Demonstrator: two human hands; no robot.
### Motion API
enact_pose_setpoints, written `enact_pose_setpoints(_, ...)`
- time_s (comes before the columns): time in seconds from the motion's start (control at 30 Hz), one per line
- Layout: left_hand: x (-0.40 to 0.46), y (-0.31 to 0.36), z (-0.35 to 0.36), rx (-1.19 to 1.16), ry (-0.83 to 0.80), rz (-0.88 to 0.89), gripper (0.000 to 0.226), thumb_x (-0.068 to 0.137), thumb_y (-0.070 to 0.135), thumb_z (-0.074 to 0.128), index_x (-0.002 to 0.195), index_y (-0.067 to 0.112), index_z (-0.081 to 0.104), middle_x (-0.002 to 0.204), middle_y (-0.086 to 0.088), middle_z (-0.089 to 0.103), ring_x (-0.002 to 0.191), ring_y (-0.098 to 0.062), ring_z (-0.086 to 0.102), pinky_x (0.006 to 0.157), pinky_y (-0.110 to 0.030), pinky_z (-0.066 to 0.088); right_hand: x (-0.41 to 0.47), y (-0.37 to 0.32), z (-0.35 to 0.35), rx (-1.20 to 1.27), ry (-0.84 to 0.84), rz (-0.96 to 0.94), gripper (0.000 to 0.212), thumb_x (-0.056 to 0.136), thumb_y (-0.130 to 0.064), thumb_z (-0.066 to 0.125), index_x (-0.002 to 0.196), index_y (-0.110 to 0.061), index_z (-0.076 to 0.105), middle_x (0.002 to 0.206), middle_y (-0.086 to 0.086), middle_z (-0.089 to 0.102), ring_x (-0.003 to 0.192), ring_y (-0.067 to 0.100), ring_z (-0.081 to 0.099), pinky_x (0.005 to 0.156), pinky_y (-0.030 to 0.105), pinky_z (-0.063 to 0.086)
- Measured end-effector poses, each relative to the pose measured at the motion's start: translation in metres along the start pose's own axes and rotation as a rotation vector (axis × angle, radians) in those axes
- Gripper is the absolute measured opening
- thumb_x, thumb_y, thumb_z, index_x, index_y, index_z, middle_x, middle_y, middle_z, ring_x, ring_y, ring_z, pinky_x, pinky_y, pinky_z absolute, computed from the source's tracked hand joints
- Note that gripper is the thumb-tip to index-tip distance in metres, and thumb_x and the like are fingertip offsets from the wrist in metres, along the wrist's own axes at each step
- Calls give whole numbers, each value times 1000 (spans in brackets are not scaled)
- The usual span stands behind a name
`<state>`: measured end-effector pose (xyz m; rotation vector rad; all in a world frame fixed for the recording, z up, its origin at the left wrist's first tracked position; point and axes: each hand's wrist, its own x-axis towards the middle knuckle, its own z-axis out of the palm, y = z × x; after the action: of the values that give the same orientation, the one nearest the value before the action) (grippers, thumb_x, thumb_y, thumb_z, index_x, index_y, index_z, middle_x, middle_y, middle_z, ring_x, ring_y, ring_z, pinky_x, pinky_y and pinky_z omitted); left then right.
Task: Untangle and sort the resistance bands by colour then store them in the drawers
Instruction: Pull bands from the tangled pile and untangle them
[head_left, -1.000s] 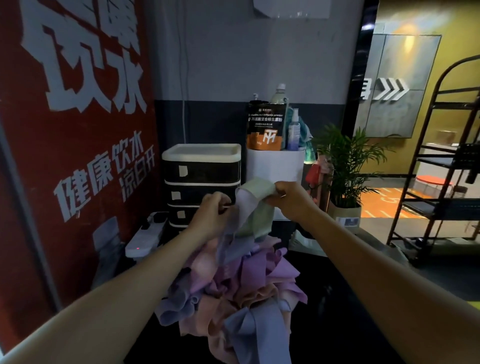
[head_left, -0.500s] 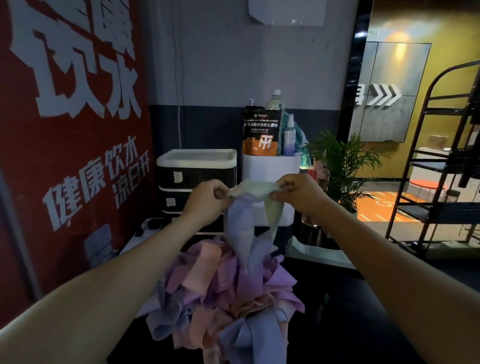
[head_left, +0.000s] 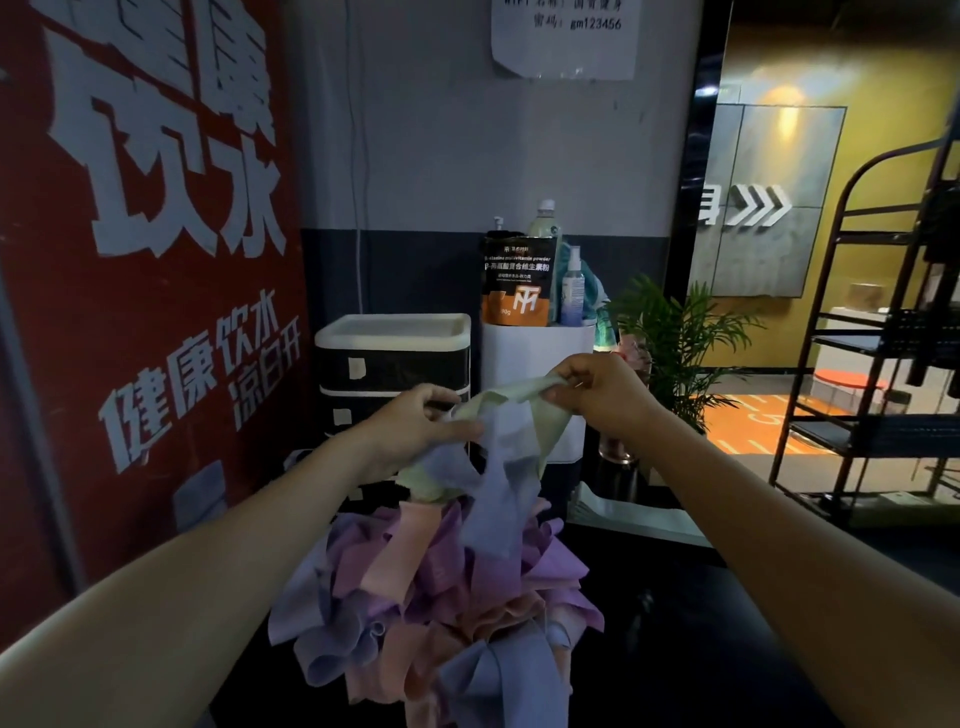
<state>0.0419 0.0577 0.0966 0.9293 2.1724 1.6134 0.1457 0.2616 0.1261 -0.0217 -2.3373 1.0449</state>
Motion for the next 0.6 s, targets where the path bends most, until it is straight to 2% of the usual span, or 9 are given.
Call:
enact_pose_setpoints(0.07, -3, -1, -2, -101, -103, 32, 37, 57, 41, 81, 83, 19, 66, 84, 3, 65, 82, -9, 60, 77, -23, 50, -3, 4, -5, -74, -12, -3, 7, 83, -5, 65, 89, -9, 69, 82, 4, 63, 74, 11, 53, 66, 19, 42)
enact_pose_setpoints(0.1, -4, -1, -1, -160, -123, 44, 30, 63, 36, 76, 79, 13, 65, 76, 1, 65, 77, -11, 60, 72, -22, 51, -5, 6, -6, -103, -21, -2, 9, 84, -6, 65, 91, -9, 69, 83, 3, 63, 75, 10, 53, 67, 19, 42)
enact_pose_setpoints(0.2, -7, 1, 3, -279, -120, 37, 33, 76, 28, 60, 98, 4, 66, 88, -4, 71, 84, -13, 66, 74, -20, 54, -10, 10, -6, -148, -15, 11, 10, 86, -10, 63, 94, -10, 70, 83, 2, 62, 72, 7, 51, 65, 18, 41)
enact_pose_setpoints(0.3, -8, 1, 2, -385, -107, -13, 32, 83, 29, 55, 102, 6, 66, 93, -4, 72, 85, -12, 67, 75, -21, 54, -12, 14, -9, -165, 16, 15, 12, 87, -10, 63, 96, -8, 71, 83, 6, 64, 66, 7, 50, 62, 20, 41)
enact_pose_setpoints(0.4, -7, 0, -2, -391, 14, -59, 20, 92, 21, 54, 101, 8, 66, 94, -8, 69, 88, -18, 63, 71, -24, 55, -13, 17, -14, -179, 52, 21, 16, 86, -6, 62, 99, -7, 71, 87, 4, 65, 73, 9, 54, 66, 15, 42)
enact_pose_setpoints(0.5, 2, -4, -8, -238, 277, -106, 13, 93, 9, 54, 87, 16, 65, 97, -9, 62, 89, -22, 55, 68, -27, 48, -16, 20, -16, -179, 51, 29, 15, 86, -5, 63, 98, -6, 71, 85, 5, 65, 76, 13, 55, 66, 17, 42)
enact_pose_setpoints(0.6, 8, -6, -11, -309, 539, -206, 14, 93, 3, 49, 97, 3, 63, 103, -15, 55, 86, -27, 53, 69, -32, 47, -20, 28, -23, -142, 98, 77, 14, 85, -4, 63, 96, -6, 72, 80, 7, 63, 75, 17, 54, 66, 24, 41)
